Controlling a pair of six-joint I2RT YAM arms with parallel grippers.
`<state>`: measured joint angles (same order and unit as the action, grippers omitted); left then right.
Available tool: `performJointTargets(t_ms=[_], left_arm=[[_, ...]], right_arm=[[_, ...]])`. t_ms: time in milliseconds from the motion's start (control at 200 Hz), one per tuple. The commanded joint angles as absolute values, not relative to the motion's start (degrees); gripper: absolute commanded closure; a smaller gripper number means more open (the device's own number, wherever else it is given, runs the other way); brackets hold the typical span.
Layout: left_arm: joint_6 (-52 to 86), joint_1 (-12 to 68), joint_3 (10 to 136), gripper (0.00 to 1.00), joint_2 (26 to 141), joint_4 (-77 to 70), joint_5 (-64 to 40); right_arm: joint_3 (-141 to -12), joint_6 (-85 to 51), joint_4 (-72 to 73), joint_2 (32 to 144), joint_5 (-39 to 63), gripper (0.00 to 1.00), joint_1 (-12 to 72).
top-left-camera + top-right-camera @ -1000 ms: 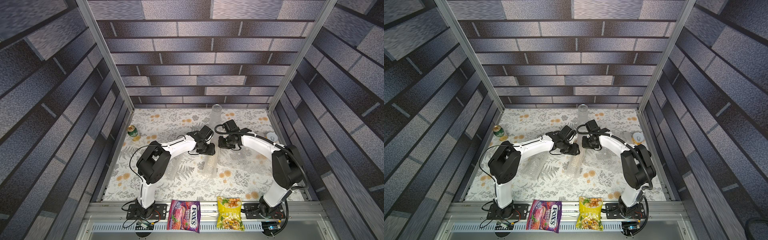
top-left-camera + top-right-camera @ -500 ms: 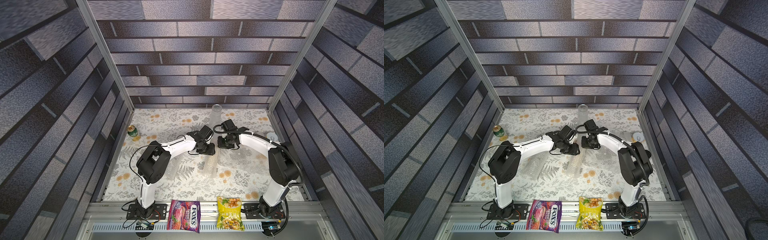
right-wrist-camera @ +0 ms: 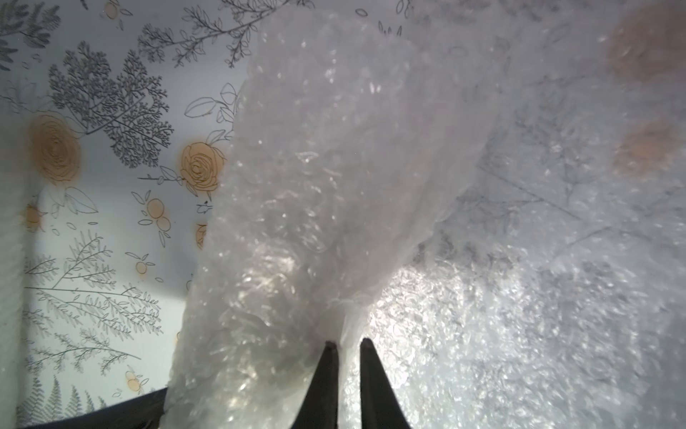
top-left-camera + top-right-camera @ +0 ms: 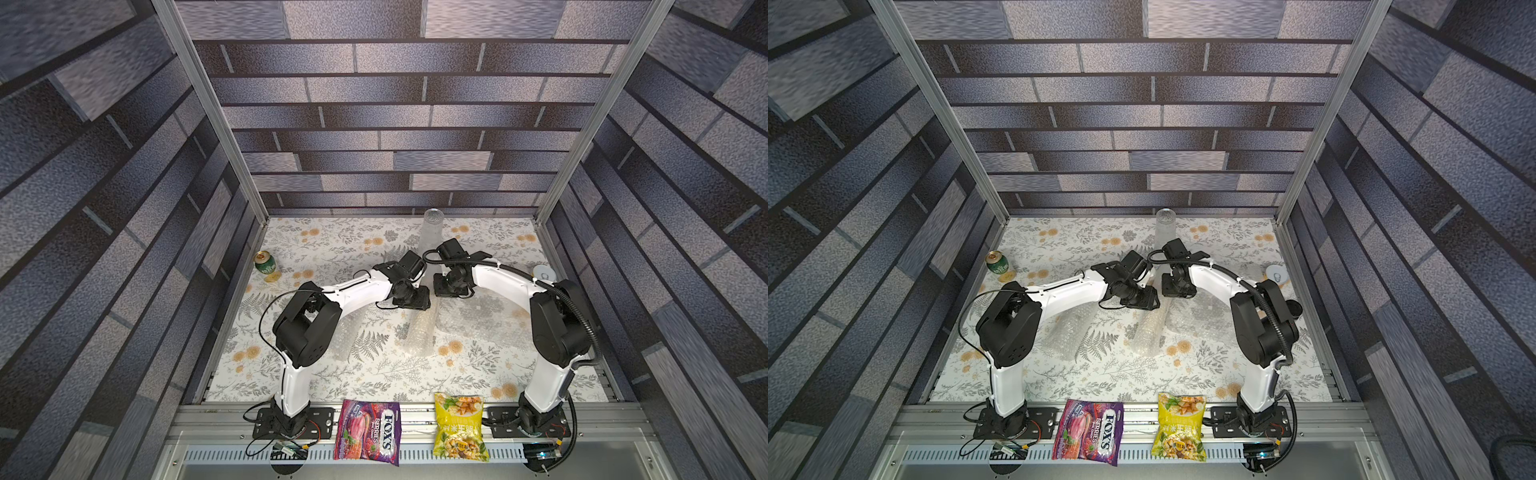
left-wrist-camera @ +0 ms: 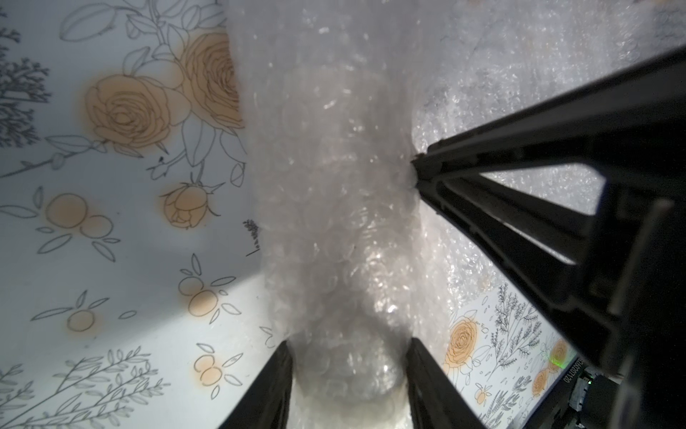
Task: Unwrap the vase from the bubble wrap
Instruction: Unwrap the bubble wrap at the center of the board.
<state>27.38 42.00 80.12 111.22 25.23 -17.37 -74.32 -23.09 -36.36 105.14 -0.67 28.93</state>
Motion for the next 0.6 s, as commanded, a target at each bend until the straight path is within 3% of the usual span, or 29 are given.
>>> performJointTargets(t_ms=[0,160,591], left_arm=[[25.79,41.32,78.22,0.5,113.11,28.65,-15.03],[26.01,41.36,77.92,0.5,113.46,28.65,-15.03],[26.45,39.99,73.43,0.5,112.24,27.69,-14.77]], right_arm=[[-75.45,-22.56,-40.42,106.35,-4.19,0.88,29.41],[-75.01,-23.03,-40.6,106.34,-6.14,0.96,29.37],[-72.89,-23.1,-39.72,106.47,-6.84,0.96,26.33]])
